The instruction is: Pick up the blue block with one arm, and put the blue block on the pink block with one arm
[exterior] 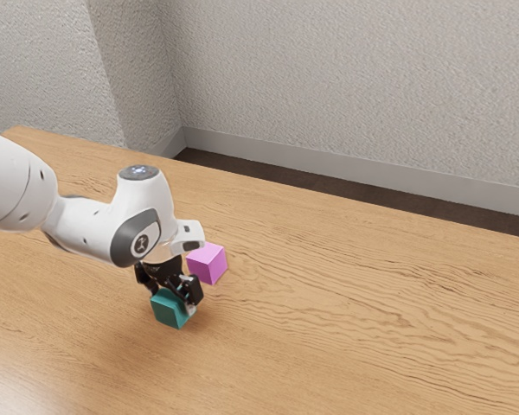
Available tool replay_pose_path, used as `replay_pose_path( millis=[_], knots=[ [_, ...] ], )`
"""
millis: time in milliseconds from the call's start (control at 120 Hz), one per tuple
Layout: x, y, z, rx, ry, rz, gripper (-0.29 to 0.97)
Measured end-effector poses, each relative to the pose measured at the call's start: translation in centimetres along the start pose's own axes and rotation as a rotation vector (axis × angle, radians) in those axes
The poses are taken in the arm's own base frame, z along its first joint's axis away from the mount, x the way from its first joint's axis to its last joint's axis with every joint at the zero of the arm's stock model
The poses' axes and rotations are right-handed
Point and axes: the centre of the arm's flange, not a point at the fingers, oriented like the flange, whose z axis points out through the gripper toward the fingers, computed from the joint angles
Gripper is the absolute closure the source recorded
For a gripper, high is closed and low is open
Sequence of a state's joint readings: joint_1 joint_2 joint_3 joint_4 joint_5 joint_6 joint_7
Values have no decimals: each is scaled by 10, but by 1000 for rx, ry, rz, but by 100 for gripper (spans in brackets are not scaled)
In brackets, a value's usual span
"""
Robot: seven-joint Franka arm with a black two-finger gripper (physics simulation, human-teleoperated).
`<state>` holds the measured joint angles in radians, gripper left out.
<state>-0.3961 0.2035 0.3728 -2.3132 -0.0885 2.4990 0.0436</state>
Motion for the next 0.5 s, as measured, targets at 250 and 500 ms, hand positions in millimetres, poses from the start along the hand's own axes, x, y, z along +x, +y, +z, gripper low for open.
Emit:
replay_pose_path(
  millis=[250, 500],
  knots=[
    [0, -1, -1, -20, 2, -5, 16],
    [5, -2, -23, -27, 40, 4, 31]
  ],
)
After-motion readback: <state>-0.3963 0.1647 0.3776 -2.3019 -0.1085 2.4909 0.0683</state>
